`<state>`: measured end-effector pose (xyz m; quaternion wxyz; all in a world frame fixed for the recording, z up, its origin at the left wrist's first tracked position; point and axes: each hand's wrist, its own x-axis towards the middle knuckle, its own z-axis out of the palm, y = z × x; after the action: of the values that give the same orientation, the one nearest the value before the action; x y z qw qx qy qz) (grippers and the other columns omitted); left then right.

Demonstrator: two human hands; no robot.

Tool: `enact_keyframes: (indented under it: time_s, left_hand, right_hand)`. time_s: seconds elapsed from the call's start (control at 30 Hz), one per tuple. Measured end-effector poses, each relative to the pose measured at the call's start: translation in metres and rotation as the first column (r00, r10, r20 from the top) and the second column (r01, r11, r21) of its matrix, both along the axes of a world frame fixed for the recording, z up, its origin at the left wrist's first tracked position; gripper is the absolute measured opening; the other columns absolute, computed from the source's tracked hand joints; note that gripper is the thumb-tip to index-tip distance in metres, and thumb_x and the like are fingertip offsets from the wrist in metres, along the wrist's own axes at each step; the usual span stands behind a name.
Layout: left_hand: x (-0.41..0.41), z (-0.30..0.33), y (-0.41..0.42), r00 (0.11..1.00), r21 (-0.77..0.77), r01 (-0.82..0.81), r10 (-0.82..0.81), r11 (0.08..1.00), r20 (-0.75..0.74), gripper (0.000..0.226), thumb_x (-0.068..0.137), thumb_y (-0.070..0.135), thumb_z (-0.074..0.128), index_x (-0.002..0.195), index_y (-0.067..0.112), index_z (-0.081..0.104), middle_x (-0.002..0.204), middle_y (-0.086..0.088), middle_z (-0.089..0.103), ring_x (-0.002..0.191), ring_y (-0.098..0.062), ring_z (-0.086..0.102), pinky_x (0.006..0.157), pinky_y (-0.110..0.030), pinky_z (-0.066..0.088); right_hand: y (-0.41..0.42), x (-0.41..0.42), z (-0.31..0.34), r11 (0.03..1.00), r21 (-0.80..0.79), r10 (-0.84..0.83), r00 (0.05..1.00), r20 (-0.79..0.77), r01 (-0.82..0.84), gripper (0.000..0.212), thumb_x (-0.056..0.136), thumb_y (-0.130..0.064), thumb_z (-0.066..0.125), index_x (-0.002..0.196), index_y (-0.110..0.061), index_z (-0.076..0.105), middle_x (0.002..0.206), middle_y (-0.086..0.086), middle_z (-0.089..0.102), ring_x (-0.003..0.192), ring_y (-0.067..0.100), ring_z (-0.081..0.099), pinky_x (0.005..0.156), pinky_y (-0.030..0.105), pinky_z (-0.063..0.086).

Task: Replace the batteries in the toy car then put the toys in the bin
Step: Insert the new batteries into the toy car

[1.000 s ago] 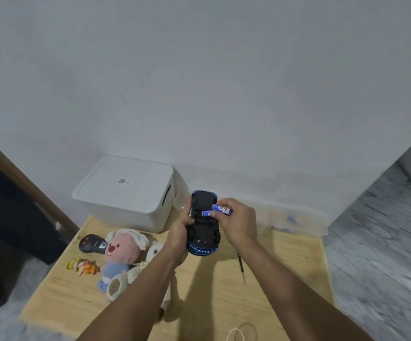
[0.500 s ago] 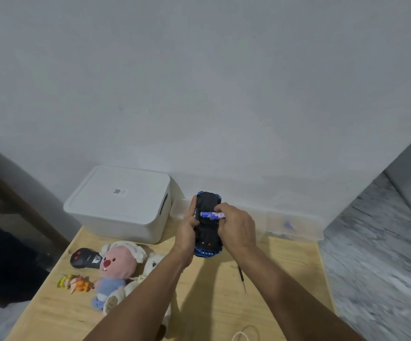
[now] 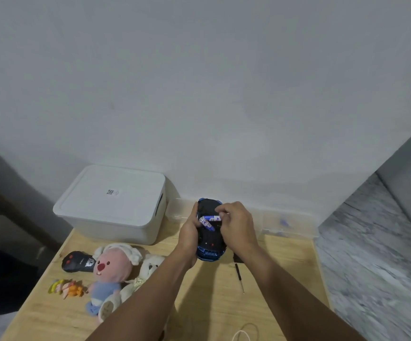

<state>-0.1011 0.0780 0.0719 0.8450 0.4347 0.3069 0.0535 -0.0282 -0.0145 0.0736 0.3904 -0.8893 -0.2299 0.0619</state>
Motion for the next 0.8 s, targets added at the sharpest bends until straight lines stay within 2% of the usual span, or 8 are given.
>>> enact_keyframes:
  time_s: [0.1,0.23,0.37,0.47,0.53,0.63,0.73,0.8]
  left_hand:
    - [0.003,0.004,0.002,0.999,0.006,0.040,-0.040,0.999,-0.006,0.053,0.101,0.024,0.034,0.077,0.034,0.079,0.090,-0.010,0.075,0.078,-0.024,0.072,0.073,-0.037,0.054]
    - [0.004,0.002,0.003,0.999,0.066,0.040,-0.041,0.997,0.006,0.049,0.098,0.016,0.036,0.085,0.040,0.077,0.094,-0.007,0.076,0.088,-0.025,0.072,0.079,-0.038,0.055]
    - [0.002,0.001,0.005,0.997,0.095,0.075,-0.075,0.993,-0.012,0.055,0.099,0.015,0.035,0.075,0.045,0.074,0.086,-0.004,0.076,0.083,-0.024,0.071,0.080,-0.041,0.055]
    - [-0.001,0.004,0.005,0.998,0.152,0.060,-0.064,0.987,0.019,0.054,0.094,0.007,0.030,0.095,0.046,0.068,0.097,-0.016,0.072,0.083,-0.034,0.066,0.082,-0.053,0.053]
    - [-0.003,0.003,0.006,0.998,0.181,0.041,-0.050,0.983,0.044,0.056,0.091,0.007,0.029,0.103,0.045,0.067,0.104,-0.023,0.069,0.084,-0.037,0.062,0.079,-0.053,0.052]
    - [-0.003,0.002,0.008,0.998,0.179,0.015,-0.024,0.984,0.051,0.056,0.090,0.006,0.028,0.109,0.043,0.065,0.106,-0.025,0.066,0.083,-0.037,0.061,0.074,-0.047,0.052]
    - [-0.001,0.002,0.008,0.998,0.189,0.006,-0.016,0.982,0.054,0.053,0.089,0.007,0.029,0.119,0.039,0.060,0.114,-0.022,0.066,0.086,-0.036,0.063,0.077,-0.048,0.052]
    - [0.000,0.004,0.008,0.999,0.192,0.008,-0.018,0.981,0.050,0.053,0.090,0.007,0.030,0.122,0.038,0.058,0.113,-0.016,0.069,0.086,-0.034,0.065,0.078,-0.047,0.054]
  right_hand:
    - [0.002,0.005,0.007,0.974,-0.034,0.222,0.974,-0.054,-0.224,0.028,0.090,-0.013,0.061,0.111,-0.030,0.069,0.107,-0.007,0.059,0.102,0.013,0.058,0.091,0.030,0.048]
    - [0.003,0.012,0.010,0.944,0.000,0.326,0.933,-0.151,-0.329,0.030,0.086,-0.011,0.065,0.106,-0.033,0.071,0.108,-0.009,0.065,0.105,0.013,0.061,0.094,0.036,0.051]
    - [0.002,0.013,0.011,0.962,0.060,0.275,0.936,-0.222,-0.268,0.015,0.086,-0.013,0.069,0.094,-0.025,0.069,0.093,-0.002,0.071,0.091,0.014,0.067,0.086,0.035,0.055]
    - [-0.002,0.015,0.013,0.985,0.134,0.134,0.969,-0.207,-0.107,0.013,0.094,-0.015,0.056,0.101,-0.021,0.065,0.093,0.000,0.065,0.083,0.015,0.062,0.068,0.023,0.051]
    - [-0.006,0.019,0.014,0.991,0.126,0.074,0.973,-0.217,-0.047,0.022,0.097,-0.014,0.043,0.102,-0.023,0.063,0.090,0.001,0.062,0.073,0.013,0.057,0.060,0.022,0.044]
    - [-0.013,0.023,0.010,0.998,0.013,0.057,0.979,-0.195,-0.055,0.028,0.098,-0.015,0.039,0.097,-0.025,0.065,0.089,0.000,0.067,0.068,0.014,0.056,0.064,0.028,0.044]
    - [-0.014,0.025,0.007,0.998,-0.055,0.030,0.978,-0.205,-0.042,0.021,0.097,-0.023,0.049,0.098,-0.025,0.070,0.101,-0.004,0.068,0.090,0.015,0.061,0.080,0.028,0.048]
    - [-0.014,0.025,0.005,0.998,-0.059,0.002,0.981,-0.192,-0.013,0.014,0.093,-0.031,0.058,0.094,-0.025,0.071,0.098,-0.003,0.069,0.093,0.015,0.060,0.080,0.028,0.048]
